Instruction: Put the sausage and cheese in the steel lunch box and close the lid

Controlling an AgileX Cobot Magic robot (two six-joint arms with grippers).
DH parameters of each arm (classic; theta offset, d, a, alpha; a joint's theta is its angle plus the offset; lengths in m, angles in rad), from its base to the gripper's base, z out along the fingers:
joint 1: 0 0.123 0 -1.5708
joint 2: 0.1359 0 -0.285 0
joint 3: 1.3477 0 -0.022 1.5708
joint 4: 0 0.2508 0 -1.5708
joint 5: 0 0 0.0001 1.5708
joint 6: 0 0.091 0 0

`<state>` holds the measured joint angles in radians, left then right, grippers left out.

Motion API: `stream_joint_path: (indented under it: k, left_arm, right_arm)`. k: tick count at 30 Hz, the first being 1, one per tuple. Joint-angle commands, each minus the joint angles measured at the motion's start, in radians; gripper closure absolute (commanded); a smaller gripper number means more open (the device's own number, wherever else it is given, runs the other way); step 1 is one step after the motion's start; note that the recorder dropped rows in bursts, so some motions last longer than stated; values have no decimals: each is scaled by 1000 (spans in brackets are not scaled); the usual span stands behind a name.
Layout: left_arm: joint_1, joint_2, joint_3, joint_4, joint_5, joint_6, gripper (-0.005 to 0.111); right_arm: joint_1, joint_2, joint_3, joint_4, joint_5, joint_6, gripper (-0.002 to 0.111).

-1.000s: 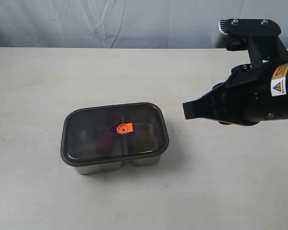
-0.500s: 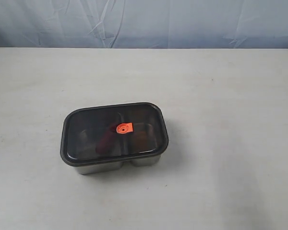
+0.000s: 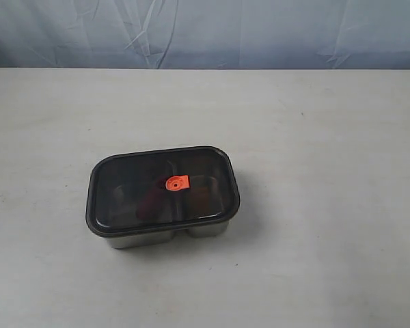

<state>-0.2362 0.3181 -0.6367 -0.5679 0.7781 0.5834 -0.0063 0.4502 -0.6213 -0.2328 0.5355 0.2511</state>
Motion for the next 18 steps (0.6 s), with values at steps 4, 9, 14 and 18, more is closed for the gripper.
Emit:
stream_joint_path:
  k: [4, 9, 14, 18]
  left_arm:
    - [-4, -3, 5, -5, 0, -5, 107]
    - [-4, -3, 5, -5, 0, -5, 107]
    - [-4, -3, 5, -5, 0, -5, 107]
    - [-4, -3, 5, -5, 0, -5, 107]
  right_arm:
    - [-67, -242, 332, 63, -201, -8, 109]
    - [-144, -358, 462, 110, -143, -8, 109]
    - [-162, -412, 535, 115, -132, -17, 109]
    - [-162, -438, 563, 137, -128, -67, 109]
